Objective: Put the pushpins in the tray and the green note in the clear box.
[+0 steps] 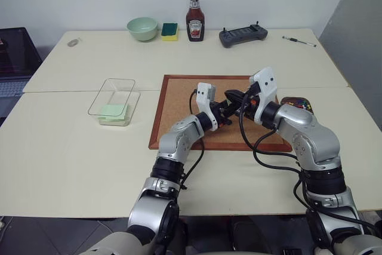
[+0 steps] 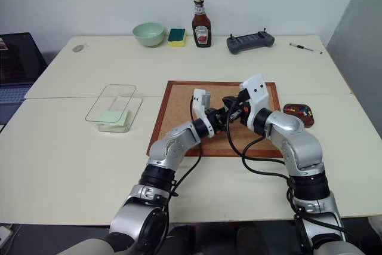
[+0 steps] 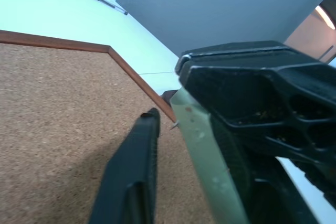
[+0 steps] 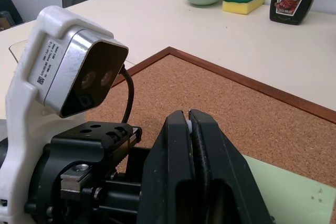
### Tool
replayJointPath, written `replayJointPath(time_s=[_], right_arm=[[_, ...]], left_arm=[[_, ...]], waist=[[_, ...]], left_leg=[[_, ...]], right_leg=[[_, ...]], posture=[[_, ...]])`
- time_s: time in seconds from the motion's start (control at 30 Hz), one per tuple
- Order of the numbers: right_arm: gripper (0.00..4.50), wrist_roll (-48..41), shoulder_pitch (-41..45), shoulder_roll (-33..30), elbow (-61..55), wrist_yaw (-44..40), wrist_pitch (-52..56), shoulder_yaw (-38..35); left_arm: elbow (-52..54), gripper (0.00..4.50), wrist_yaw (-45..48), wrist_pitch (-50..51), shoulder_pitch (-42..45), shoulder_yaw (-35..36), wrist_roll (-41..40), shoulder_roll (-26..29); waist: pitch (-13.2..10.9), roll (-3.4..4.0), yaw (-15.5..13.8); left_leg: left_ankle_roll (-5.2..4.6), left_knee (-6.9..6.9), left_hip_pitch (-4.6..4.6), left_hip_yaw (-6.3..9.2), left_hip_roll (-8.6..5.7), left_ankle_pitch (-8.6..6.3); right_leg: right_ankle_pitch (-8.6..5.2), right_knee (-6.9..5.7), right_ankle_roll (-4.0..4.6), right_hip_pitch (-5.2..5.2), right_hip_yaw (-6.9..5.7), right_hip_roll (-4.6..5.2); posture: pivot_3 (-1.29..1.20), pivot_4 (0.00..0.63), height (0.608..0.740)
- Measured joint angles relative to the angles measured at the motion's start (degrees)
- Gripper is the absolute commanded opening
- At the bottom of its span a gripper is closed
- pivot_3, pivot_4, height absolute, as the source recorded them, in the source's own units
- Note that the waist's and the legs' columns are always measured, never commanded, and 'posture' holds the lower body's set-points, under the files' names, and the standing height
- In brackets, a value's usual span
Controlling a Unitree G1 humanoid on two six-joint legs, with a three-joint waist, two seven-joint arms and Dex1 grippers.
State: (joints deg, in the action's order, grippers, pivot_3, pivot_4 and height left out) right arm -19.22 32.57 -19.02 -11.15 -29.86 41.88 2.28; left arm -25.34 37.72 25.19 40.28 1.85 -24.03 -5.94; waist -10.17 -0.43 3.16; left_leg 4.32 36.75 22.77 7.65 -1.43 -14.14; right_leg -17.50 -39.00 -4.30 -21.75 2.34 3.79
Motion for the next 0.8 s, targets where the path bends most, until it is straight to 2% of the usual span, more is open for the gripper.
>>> replayJointPath(time_s=[0.17,0.57,0.8], right_arm=[[0.00,0.01,0.02,0.01,0.00,0.00,0.00,0.01],[0.00,-0.31,0.09,0.27,0.00,0.27,0.09,-0.14],[0.00,-3.63,0.09,1.03,-1.12,1.70,2.40,-3.28]], left_arm=[[0.39,0.01,0.51,1.99,-0.07,0.14,-0.98,0.21],[0.86,0.01,0.50,4.87,-0.08,1.54,-4.14,0.18],[2.67,0.01,0.41,7.36,-0.19,2.20,-5.61,0.15]], waist=[[0.00,0.00,0.01],[0.00,0.00,0.01],[0.00,0.00,-0.01]], left_leg=[[0.00,0.00,0.00,0.00,0.00,0.00],[0.00,0.00,0.00,0.00,0.00,0.00],[0.00,0.00,0.01,0.01,0.00,0.00]], right_leg=[[0.00,0.00,0.00,0.00,0.00,0.00],[0.00,0.00,0.00,0.00,0.00,0.00],[0.00,0.00,0.00,0.00,0.00,0.00]], posture=[[0.00,0.150,0.740],[0.00,0.150,0.740],[0.00,0.150,0.740]])
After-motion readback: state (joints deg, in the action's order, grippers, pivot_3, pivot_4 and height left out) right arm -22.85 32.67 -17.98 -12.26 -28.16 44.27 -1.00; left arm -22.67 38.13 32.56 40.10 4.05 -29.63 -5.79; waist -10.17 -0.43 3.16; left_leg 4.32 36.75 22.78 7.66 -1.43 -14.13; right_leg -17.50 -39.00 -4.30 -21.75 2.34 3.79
